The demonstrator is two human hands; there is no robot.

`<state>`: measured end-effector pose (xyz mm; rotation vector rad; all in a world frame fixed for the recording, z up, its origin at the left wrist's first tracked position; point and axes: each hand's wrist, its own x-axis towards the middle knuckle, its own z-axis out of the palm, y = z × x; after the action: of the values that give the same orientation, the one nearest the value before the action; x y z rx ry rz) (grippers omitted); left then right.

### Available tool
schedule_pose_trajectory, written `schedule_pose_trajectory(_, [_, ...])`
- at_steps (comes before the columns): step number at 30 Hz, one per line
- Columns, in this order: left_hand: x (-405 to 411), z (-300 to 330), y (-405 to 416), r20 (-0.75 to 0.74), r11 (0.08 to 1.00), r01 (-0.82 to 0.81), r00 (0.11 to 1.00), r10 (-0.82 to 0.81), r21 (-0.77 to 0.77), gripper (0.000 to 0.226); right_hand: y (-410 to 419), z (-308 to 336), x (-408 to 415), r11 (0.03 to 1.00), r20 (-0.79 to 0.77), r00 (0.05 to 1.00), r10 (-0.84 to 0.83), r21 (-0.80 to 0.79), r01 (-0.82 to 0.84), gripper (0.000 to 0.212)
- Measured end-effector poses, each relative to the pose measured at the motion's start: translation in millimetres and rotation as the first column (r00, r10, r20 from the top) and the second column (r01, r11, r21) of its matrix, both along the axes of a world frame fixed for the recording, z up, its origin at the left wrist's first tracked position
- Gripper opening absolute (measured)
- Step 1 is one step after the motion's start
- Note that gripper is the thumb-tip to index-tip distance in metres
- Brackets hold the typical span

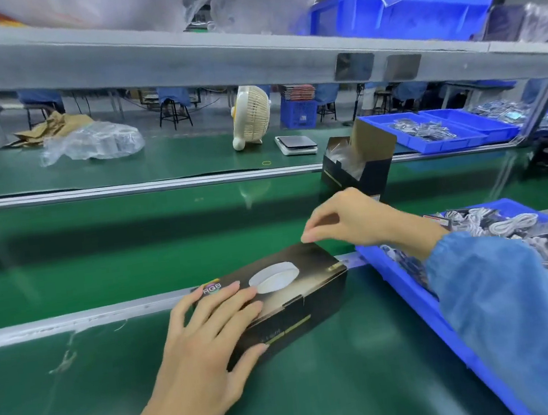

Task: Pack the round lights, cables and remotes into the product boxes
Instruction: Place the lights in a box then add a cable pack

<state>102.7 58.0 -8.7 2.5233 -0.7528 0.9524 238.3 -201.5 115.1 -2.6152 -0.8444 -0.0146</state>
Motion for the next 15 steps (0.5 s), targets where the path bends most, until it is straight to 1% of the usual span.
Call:
schedule_pose_trajectory(1, [5.6,-4.1,-1.2,0.04,1.0,0.0,0.999,0.001,-0.015,0.041,-9.6,5.5,25.8,0.985,0.064,0.992,-0.11,-0.13,0.118,0.025])
schedule_pose_trajectory(2, [13.8,-6.7,-3.4,0.078,1.0,-0.01,0.997,0.012,-0.028,0.04,-19.3,7.7,51.7,0.924,0.154,0.963,-0.22,-0.284,0.256,0.03])
schedule_pose_trajectory(3, [25.2,-7.5,-5.9,0.103,0.999,-0.038,0.994,0.04,-0.029,0.039,-30.8,6.9,77.0,0.826,0.245,0.921,-0.302,-0.414,0.381,0.035])
schedule_pose_trajectory(4, [39.8,-6.5,-8.0,0.119,0.995,-0.096,0.988,0.098,-0.025,0.037,-42.7,5.6,102.2,0.732,0.315,0.881,-0.352,-0.494,0.469,0.039])
schedule_pose_trajectory(5, [55.0,-4.6,-10.2,0.116,0.982,-0.185,0.976,0.187,-0.027,0.034,-54.2,4.0,125.2,0.658,0.367,0.848,-0.383,-0.536,0.529,0.042])
schedule_pose_trajectory(6, [70.2,-2.1,-12.3,0.089,0.957,-0.286,0.953,0.289,-0.046,0.034,-64.6,1.9,146.5,0.605,0.414,0.818,-0.399,-0.551,0.574,0.045])
schedule_pose_trajectory(7, [82.9,0.3,-14.1,0.039,0.927,-0.366,0.928,0.37,-0.076,0.042,-73.6,0.2,166.1,0.573,0.446,0.795,-0.41,-0.553,0.605,0.051])
schedule_pose_trajectory(8, [92.3,-1.1,-15.4,0.001,0.913,-0.398,0.917,0.399,-0.092,0.053,-81.6,-3.1,183.4,0.551,0.453,0.781,-0.43,-0.554,0.624,0.056])
schedule_pose_trajectory(9, [97.4,-5.2,-15.1,-0.008,0.918,-0.384,0.923,0.385,-0.098,0.06,-87.1,-8.7,198.3,0.541,0.445,0.773,-0.452,-0.552,0.635,0.059])
schedule_pose_trajectory(11, [99.3,-15.8,-11.6,-0.001,0.95,-0.289,0.957,0.291,-0.115,0.067,-92.3,-25.5,218.0,0.515,0.428,0.75,-0.505,-0.547,0.659,0.061])
schedule_pose_trajectory(12, [98.6,-20.1,-9.1,-0.012,0.956,-0.26,0.965,0.261,-0.14,0.068,-93.6,-34.6,224.8,0.499,0.427,0.73,-0.533,-0.539,0.679,0.058])
schedule_pose_trajectory(14, [97.3,-24.0,-7.0,-0.053,0.95,-0.245,0.97,0.239,-0.196,0.067,-93.2,-47.7,233.3,0.465,0.46,0.662,-0.592,-0.476,0.747,0.048])
schedule_pose_trajectory(15, [97.6,-24.8,-7.7,-0.062,0.952,-0.235,0.972,0.227,-0.198,0.064,-92.8,-50.6,235.1,0.443,0.479,0.627,-0.614,-0.449,0.776,0.048])
